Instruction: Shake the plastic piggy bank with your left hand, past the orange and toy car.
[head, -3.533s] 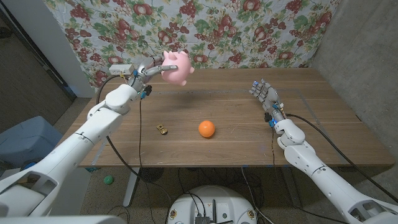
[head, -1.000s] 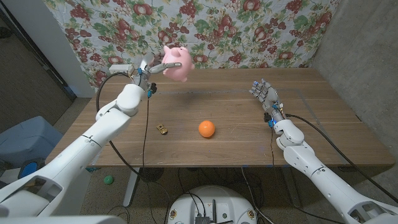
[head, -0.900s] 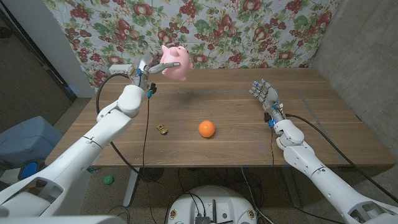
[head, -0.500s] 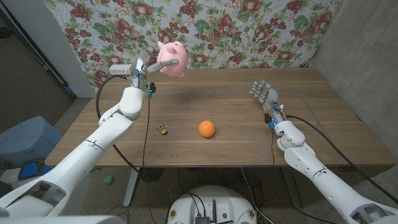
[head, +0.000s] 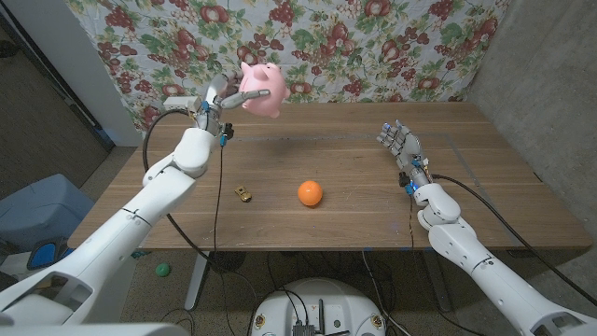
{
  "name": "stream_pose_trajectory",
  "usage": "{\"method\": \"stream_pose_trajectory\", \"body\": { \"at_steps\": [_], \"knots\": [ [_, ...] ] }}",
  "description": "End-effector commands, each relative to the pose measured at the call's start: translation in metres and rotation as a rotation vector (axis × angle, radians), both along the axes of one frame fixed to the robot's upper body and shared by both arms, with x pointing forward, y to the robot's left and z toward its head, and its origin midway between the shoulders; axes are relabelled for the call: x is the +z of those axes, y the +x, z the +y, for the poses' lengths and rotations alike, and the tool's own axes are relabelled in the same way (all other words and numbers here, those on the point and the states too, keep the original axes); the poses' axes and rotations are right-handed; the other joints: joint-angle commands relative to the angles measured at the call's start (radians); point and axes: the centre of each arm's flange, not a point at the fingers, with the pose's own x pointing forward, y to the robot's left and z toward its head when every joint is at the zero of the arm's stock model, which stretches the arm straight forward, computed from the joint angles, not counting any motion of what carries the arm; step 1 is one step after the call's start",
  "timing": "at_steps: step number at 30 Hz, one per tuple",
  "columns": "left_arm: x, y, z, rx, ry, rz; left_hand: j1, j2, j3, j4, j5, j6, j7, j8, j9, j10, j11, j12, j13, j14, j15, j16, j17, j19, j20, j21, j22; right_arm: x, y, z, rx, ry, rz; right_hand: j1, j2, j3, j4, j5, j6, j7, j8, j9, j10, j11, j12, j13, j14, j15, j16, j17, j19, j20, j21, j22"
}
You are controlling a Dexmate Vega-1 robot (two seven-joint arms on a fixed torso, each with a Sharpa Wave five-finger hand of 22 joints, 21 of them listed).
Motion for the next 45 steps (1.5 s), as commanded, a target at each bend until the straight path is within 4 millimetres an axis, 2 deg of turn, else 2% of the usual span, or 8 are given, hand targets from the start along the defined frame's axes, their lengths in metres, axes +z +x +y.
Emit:
{"method": "stream_pose_trajectory", "body": {
  "at_steps": [1,9,26,45],
  "knots": [
    [0.008,0.001,-0.003,-0.031,0.09,0.142,0.459,0.441,0.065,0.002,0.091,0.348,-0.168,0.063,0.058,0.315,-0.311,-0.002,0.217,0.353,-0.492,-0.001,0.004,0.077,-0.288,0.02,0.003,-0.003,-0.006,-0.001,-0.005,0.004,-0.007,-0.001,0.002,-0.001,-0.007,0.003,-0.001,-0.002,0.003,0.005,0.003,0.001,-0.001,0.001,0.005,0.0,-0.005,0.0,0.01,0.0,-0.005,0.002],
    [0.014,0.005,-0.006,-0.086,0.217,0.261,0.459,0.44,0.067,0.003,0.093,0.347,-0.166,0.06,0.058,0.315,-0.308,-0.005,0.219,0.354,-0.492,-0.004,0.006,0.073,-0.288,0.029,0.001,-0.006,-0.009,-0.001,-0.006,0.01,-0.007,-0.003,0.003,-0.001,-0.007,0.003,-0.001,-0.001,0.003,0.005,0.004,0.0,-0.001,0.001,0.005,-0.003,-0.006,0.0,0.011,0.001,-0.008,0.002],
    [0.021,0.015,-0.016,-0.086,0.451,0.506,0.459,0.438,0.074,0.002,0.097,0.341,-0.163,0.057,0.065,0.312,-0.304,-0.013,0.224,0.356,-0.492,-0.011,0.01,0.061,-0.287,0.043,-0.004,-0.012,-0.019,-0.001,-0.021,0.015,-0.012,-0.003,0.003,0.0,-0.008,0.003,-0.002,-0.002,0.003,0.005,0.005,0.002,0.0,0.001,0.006,0.0,-0.008,0.0,0.013,0.001,-0.012,0.002],
    [0.02,0.013,-0.012,-0.075,0.448,0.511,0.459,0.439,0.083,0.002,0.101,0.333,-0.163,0.051,0.07,0.31,-0.302,-0.02,0.231,0.354,-0.491,-0.022,0.013,0.047,-0.285,0.059,-0.007,-0.011,-0.019,0.002,-0.016,0.009,-0.012,-0.005,0.003,0.0,-0.009,0.003,-0.002,0.0,0.003,0.005,0.003,0.0,-0.001,0.001,0.007,-0.001,-0.01,0.0,0.015,0.001,-0.018,0.002]
  ]
}}
